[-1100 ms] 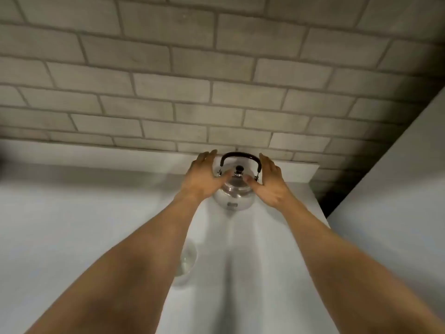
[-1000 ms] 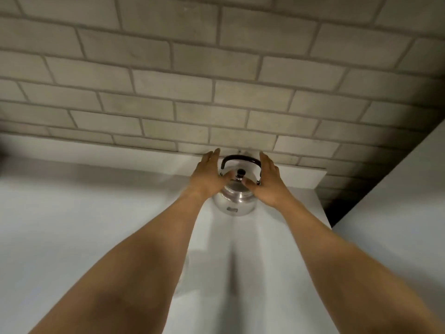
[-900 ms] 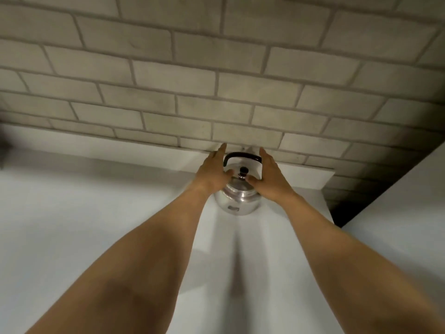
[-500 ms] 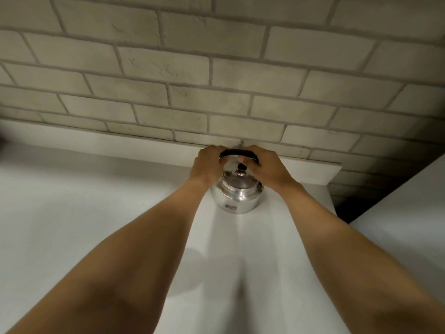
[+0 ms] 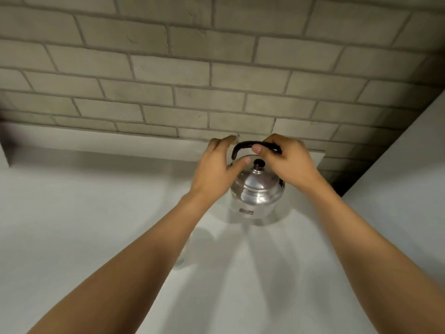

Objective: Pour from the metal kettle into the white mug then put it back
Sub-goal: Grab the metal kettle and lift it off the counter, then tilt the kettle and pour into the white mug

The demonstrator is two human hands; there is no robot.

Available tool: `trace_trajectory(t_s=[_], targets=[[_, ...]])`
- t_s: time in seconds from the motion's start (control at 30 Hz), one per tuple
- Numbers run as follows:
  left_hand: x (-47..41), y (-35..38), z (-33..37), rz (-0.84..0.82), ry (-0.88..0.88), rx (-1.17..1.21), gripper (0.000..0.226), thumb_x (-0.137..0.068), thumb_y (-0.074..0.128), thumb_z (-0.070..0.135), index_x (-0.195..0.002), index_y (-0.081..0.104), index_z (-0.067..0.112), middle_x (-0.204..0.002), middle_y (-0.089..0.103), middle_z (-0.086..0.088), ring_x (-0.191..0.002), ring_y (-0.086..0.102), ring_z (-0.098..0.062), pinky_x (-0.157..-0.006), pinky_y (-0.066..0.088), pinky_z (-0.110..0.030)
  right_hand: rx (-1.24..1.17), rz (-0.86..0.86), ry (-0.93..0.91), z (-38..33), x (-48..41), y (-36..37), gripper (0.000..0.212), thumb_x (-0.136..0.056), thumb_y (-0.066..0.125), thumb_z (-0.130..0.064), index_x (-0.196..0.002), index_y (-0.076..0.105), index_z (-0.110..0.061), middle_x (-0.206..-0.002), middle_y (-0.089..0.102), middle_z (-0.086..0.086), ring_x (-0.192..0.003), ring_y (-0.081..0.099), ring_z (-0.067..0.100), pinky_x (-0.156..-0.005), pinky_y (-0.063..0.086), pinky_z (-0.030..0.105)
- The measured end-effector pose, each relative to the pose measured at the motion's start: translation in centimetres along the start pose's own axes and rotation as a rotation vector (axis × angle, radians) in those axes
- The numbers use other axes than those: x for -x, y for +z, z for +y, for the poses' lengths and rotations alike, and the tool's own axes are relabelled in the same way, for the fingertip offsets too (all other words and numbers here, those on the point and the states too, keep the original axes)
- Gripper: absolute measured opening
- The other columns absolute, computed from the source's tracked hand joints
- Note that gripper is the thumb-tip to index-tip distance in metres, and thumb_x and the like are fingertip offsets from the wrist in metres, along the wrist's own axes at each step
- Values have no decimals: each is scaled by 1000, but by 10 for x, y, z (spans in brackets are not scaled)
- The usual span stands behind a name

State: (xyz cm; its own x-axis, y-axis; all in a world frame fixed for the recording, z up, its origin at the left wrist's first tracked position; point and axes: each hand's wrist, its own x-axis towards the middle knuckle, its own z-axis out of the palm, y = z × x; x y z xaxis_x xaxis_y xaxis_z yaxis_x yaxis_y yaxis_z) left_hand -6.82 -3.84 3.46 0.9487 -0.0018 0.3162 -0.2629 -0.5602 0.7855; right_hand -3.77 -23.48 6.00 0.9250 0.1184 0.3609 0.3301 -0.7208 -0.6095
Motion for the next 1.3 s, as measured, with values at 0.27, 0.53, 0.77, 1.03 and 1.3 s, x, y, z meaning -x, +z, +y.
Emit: trace_trajectory(t_s=[0.27, 0.53, 0.77, 1.03, 1.3], targets=[[133, 7, 10, 49, -98, 109, 87, -79, 70, 72, -152, 32, 44, -140, 27, 10, -136, 28, -16, -102, 35, -30, -63, 67, 13, -30, 70, -31, 32, -88, 67, -63, -81, 70, -31, -65, 66, -22, -59, 56, -2, -57, 39, 15], [183, 22, -1, -135, -242, 305, 84, -87, 45, 83, -157, 4, 62, -169, 15, 8, -157, 12, -10, -112, 15, -24, -60, 38, 10, -46, 115, -25, 33, -89, 67, -63, -83, 71, -30, -69, 70, -14, -65, 62, 4, -61, 46, 22], [192, 21, -8, -202, -335, 389, 77, -87, 45, 84, -150, 3, 74, -174, 4, 11, -159, 14, -12, -109, 20, -27, -61, 19, 8, -53, 136, -20, 30, -92, 70, -55, -85, 73, -26, -72, 72, -8, -71, 65, 11, -63, 52, 30], [202, 18, -5, -262, -416, 455, 74, -95, 51, 69, -157, 11, 63, -152, 35, 12, -124, 40, 9, -101, 29, -19, -4, 5, 1, -59, 149, -15, 36, -90, 68, -60, -86, 75, -25, -70, 73, -8, -72, 66, 10, -61, 51, 28], [204, 11, 6, -241, -464, 553, 73, -93, 51, 68, -156, 13, 65, -157, 37, 14, -136, 40, 1, -114, 30, -33, 17, -4, -27, -78, 146, -20, 32, -91, 70, -58, -87, 75, -26, -66, 72, -7, -70, 66, 10, -59, 52, 29]])
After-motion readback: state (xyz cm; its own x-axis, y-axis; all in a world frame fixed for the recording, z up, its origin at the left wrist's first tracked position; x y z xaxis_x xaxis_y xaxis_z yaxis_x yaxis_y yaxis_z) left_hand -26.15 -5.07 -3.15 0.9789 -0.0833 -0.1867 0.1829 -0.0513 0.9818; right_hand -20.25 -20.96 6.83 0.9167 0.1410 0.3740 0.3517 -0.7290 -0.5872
